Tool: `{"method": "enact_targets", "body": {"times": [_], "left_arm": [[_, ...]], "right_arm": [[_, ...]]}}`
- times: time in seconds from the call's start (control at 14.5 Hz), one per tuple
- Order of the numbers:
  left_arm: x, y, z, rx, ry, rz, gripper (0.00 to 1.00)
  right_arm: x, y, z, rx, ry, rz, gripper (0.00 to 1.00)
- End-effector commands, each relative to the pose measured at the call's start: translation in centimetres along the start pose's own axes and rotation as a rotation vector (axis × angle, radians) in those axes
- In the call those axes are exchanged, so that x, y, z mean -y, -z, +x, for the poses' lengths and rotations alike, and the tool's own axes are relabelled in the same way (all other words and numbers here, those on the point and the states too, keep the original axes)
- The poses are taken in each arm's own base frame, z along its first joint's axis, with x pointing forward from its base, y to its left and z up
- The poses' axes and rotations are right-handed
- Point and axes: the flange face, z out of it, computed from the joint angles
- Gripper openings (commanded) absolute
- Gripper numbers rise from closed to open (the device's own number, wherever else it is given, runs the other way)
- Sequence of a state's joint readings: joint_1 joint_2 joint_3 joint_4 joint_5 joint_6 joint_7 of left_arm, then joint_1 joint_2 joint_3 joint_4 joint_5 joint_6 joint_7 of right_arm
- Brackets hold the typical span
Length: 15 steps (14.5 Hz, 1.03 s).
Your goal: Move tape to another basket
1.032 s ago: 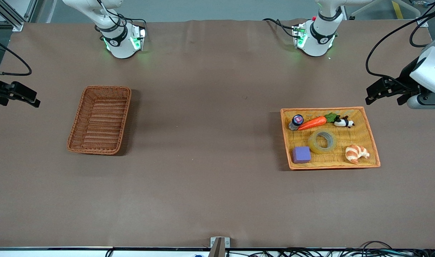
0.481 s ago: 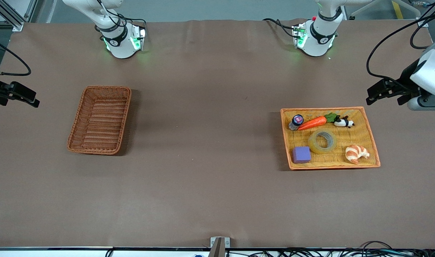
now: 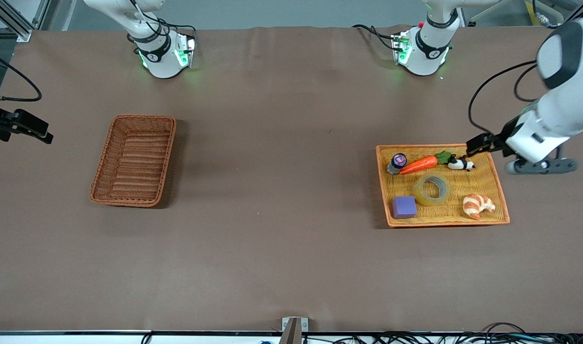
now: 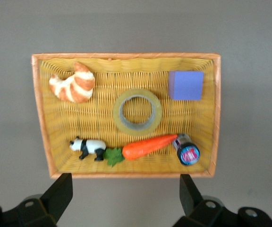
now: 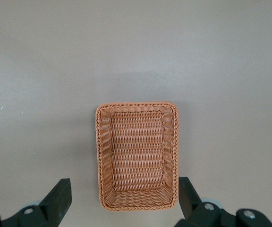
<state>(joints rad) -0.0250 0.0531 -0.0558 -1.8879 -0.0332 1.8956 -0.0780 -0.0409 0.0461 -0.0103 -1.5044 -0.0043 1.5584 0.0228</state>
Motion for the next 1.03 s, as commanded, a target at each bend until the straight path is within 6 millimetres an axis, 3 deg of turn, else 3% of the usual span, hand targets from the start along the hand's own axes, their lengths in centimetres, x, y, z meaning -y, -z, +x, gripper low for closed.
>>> {"method": "enact_targets", "body": {"times": [0.0, 0.55, 0.83, 0.96], "left_arm": [[0.5, -5.8, -0.8, -0.024, 0.003, -0.006, 1.0], [1.6, -19.6, 1.6, 0.012, 0.022, -0.006, 1.0], [3.8, -24.1, 1.6, 0.068, 0.048, -0.002, 1.0], [4.0, -26.2, 1.8, 0.063, 0.042, 0.006, 1.0]], "right_arm": [[0.1, -0.1, -0.1, 0.004, 0.008, 0.017, 1.0], [0.1, -0.1, -0.1, 0.005, 0.01, 0.017, 1.0], [0.1, -0.1, -0.1, 0.005, 0.01, 0.017, 1.0], [0.1, -0.1, -0.1, 0.005, 0.01, 0.017, 1.0]]}}
